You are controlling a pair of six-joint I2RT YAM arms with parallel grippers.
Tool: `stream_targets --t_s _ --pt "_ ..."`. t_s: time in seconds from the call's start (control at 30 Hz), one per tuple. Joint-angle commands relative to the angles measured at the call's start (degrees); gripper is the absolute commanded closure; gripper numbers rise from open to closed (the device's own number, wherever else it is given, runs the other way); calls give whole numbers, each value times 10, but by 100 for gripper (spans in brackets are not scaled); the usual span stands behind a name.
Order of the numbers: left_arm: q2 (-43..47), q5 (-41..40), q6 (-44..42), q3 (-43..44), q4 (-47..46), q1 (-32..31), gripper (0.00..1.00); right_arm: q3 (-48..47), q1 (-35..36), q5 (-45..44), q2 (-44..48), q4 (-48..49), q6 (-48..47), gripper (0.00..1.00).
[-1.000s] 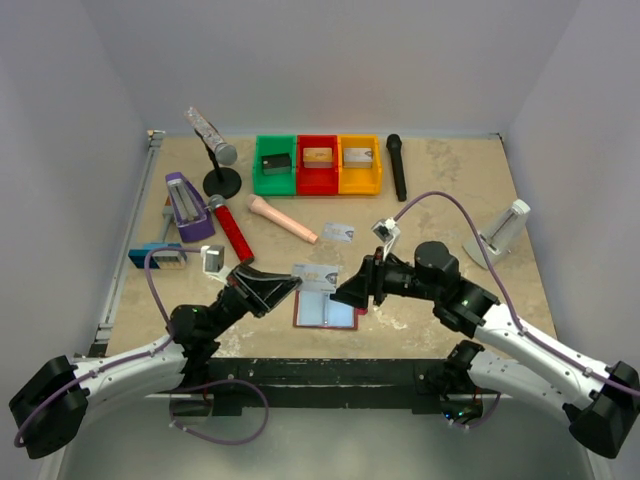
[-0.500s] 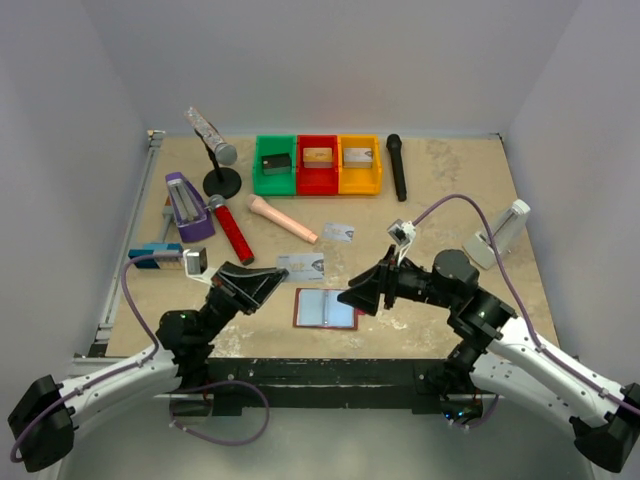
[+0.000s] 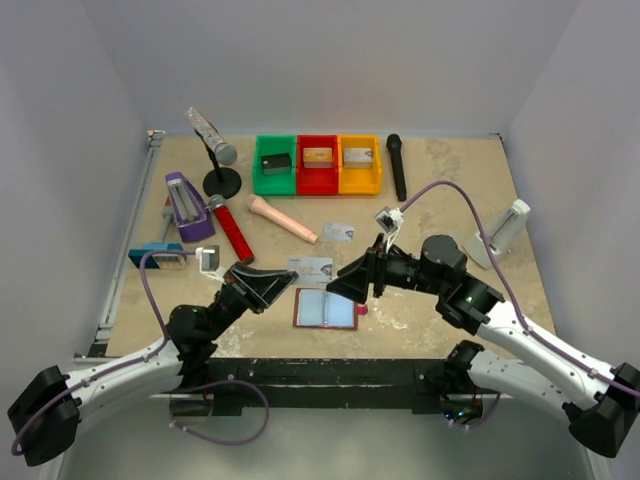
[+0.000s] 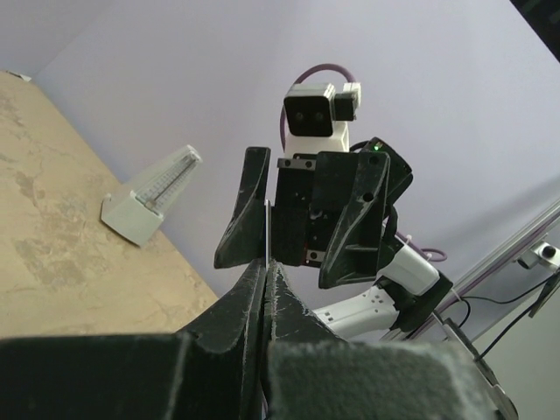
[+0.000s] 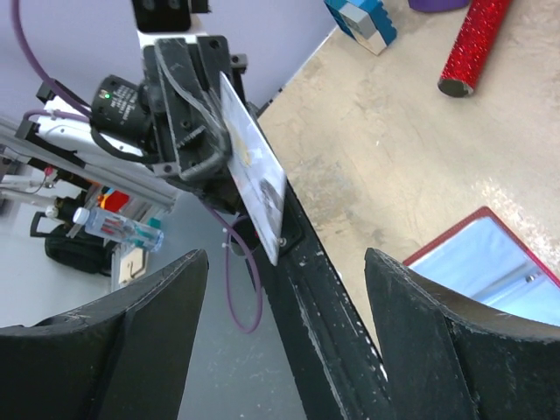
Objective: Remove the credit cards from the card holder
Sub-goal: Remove the credit card from the card holder, then place the credit card at the center of the board.
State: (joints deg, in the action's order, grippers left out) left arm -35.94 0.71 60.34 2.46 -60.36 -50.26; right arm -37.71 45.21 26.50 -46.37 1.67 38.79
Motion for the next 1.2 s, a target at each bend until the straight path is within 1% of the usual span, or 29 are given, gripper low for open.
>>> stream_targets --t_s 0.0,0.13,0.23,0.3,0.37,0.4,0.43,0.5,0.57,0.6,0.63,0.7,0.73,0.77,0.8,0.83,0.9,1.0,1.07,1.13,1.17 --pt "-18 17 -5 -99 -52 2 100 -41 -1 14 -19 43 4 24" --pt "-29 22 -3 -98 -65 2 100 -56 -1 23 -50 41 7 29" --pt "-28 23 -4 -99 -67 2 100 -60 -1 26 -64 47 11 39" --pt "-25 19 -4 -100 -66 2 100 -61 -1 29 -70 50 14 48" --pt "-20 18 -5 -102 -60 2 100 -58 -1 33 -72 57 17 62" --pt "-19 17 -5 -102 -58 2 100 -54 -1 37 -73 62 20 67" --pt "-19 15 -5 -103 -57 2 100 -51 -1 43 -74 73 23 74" --pt "-18 13 -5 -103 -58 2 100 -39 -2 55 -74 107 35 84" --pt "-18 13 -6 -103 -59 2 100 -32 -5 73 -77 136 45 99" --pt "-18 15 -7 -101 -58 2 98 -30 -5 80 -78 143 49 100" --pt "-18 17 -9 -101 -59 2 87 -29 -6 86 -77 148 49 100" --pt "-12 18 -12 -100 -51 2 58 -31 -11 84 -72 134 49 100" --pt "-2 13 -12 -100 -37 2 48 -32 -17 80 -66 117 45 100" --pt "11 4 -12 -101 -21 3 43 -33 -26 73 -61 96 43 100" --pt "31 -4 -10 -101 8 3 34 -36 -34 63 -56 68 38 100" --pt "57 -22 -12 -99 38 5 1 -35 -45 51 -51 42 35 100" --pt "115 -53 -19 -91 144 5 0 -32 -71 32 -44 1 32 100" --pt "200 -114 -27 -41 373 5 1 -18 -111 16 -50 -33 24 100" --pt "218 -135 -42 -6 476 5 2 -18 -129 -13 -68 -78 13 100" --pt "214 -148 -50 32 566 5 3 -19 -151 -15 -104 -98 8 100" --pt "204 -152 -51 50 602 5 3 -20 -158 -15 -136 -106 8 100"
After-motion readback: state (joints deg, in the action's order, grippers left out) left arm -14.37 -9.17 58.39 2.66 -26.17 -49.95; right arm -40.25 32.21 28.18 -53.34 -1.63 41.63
